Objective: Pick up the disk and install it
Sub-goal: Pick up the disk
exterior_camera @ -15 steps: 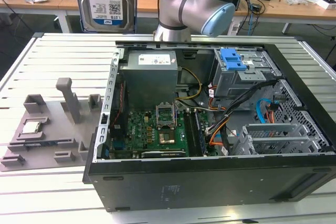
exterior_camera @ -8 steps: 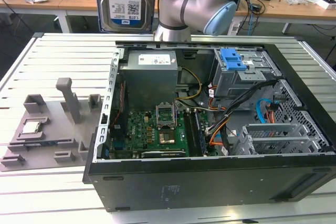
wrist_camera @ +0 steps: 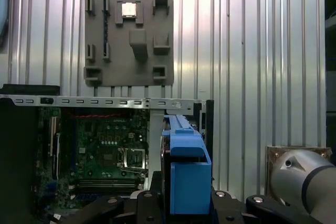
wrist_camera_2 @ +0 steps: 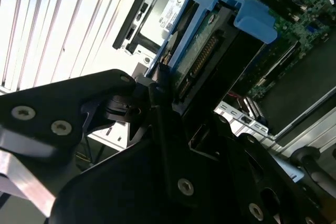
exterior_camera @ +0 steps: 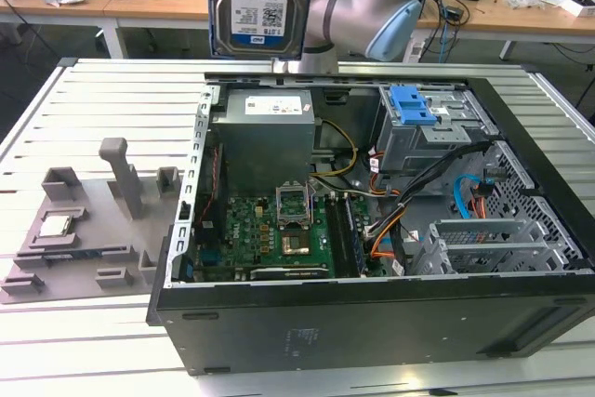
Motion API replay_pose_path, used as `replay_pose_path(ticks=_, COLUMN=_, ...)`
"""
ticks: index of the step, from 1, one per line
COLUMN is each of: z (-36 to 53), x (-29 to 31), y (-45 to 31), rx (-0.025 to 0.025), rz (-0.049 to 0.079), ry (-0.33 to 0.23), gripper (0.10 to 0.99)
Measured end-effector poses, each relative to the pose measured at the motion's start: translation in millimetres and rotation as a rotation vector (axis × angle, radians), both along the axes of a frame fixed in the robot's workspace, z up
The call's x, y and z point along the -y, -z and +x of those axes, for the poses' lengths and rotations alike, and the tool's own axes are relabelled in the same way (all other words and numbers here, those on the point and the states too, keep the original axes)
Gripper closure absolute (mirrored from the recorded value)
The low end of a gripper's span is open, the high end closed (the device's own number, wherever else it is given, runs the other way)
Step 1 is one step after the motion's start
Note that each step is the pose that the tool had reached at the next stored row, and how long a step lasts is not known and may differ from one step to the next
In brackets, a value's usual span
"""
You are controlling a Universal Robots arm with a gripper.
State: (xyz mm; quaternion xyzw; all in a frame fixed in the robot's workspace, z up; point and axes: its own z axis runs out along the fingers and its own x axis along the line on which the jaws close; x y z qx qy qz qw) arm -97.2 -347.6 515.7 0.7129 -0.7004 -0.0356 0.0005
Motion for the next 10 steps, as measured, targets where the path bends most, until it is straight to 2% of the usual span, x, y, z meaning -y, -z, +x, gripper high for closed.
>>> replay_pose_path(ticks=5, z=24.1, x=0.0, y=0.0, rx=-0.0003, rz=0.000, ry=0.000, gripper=0.725)
replay_pose_path(ticks=10, z=39.5, x=0.0, y=-0.1, rx=-0.0006, rz=0.000, ry=0.000, gripper=0.725)
